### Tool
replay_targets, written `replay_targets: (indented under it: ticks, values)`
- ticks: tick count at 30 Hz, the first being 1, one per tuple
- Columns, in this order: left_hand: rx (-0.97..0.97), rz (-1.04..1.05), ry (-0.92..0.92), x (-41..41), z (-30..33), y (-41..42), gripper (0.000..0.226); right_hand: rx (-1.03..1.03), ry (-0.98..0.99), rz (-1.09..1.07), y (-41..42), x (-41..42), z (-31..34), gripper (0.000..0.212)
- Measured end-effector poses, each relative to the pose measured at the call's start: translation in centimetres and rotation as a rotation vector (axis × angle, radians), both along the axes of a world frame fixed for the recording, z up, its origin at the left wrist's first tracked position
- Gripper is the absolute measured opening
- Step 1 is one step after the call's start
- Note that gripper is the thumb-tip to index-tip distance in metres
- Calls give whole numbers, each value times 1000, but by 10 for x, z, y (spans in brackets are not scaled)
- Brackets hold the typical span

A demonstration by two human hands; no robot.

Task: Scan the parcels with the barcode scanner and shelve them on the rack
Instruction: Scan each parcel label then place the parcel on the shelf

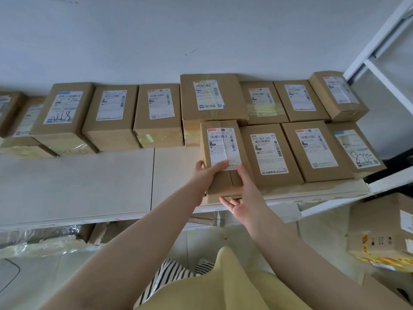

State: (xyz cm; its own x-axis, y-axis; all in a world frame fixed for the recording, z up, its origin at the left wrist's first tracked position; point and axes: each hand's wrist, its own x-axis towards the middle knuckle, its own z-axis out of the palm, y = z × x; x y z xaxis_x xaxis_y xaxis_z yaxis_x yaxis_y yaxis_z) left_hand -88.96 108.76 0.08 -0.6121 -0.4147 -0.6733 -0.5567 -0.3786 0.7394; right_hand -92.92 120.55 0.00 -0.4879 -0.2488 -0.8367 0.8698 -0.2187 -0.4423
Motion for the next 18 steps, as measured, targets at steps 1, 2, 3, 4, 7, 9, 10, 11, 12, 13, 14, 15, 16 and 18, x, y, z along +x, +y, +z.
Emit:
replay_targets:
  ticks: [1, 2, 3, 4, 7, 9, 10, 11, 12, 13, 14, 15, 16, 18]
  values:
    - [-48, 33, 8, 1, -1, 1, 88, 4, -3, 6, 1, 1, 1, 79]
    - [-101, 51, 11, 0, -1, 3, 94, 6, -3, 8, 1, 0, 2, 78]
    - [-140, 62, 15, 0, -1, 4, 97, 6, -4, 6, 1, -1, 3, 75]
    - [-150, 76, 23, 1, -1, 4, 97, 5, -3, 6, 2, -1, 4, 73]
    - [-104, 95, 54, 10, 0, 3, 95, 9, 8, 31, 3, -1, 7, 72]
    - [-105, 72, 50, 22, 0, 0, 92, 34, 21, 46, 3, 1, 9, 79]
    - [-106, 70, 45, 28, -2, -2, 90, 51, 32, 49, 3, 2, 10, 85]
    - [-103, 73, 39, 36, -4, -4, 88, 68, 44, 48, 3, 4, 11, 90]
    - [-98, 77, 37, 44, -6, -6, 85, 79, 55, 43, 3, 6, 13, 94]
    - [-93, 80, 38, 53, -6, -10, 81, 83, 66, 38, 4, 8, 14, 96]
    - [-84, 83, 45, 62, -6, -14, 77, 83, 77, 35, 5, 10, 15, 98]
    - [-70, 91, 57, 72, -6, -18, 72, 79, 91, 35, 7, 14, 16, 99]
    - [-56, 102, 75, 83, -6, -23, 66, 76, 102, 36, 8, 19, 18, 99]
    - [-32, 131, 117, 110, -6, -35, 50, 90, 121, 38, 11, 37, 20, 95]
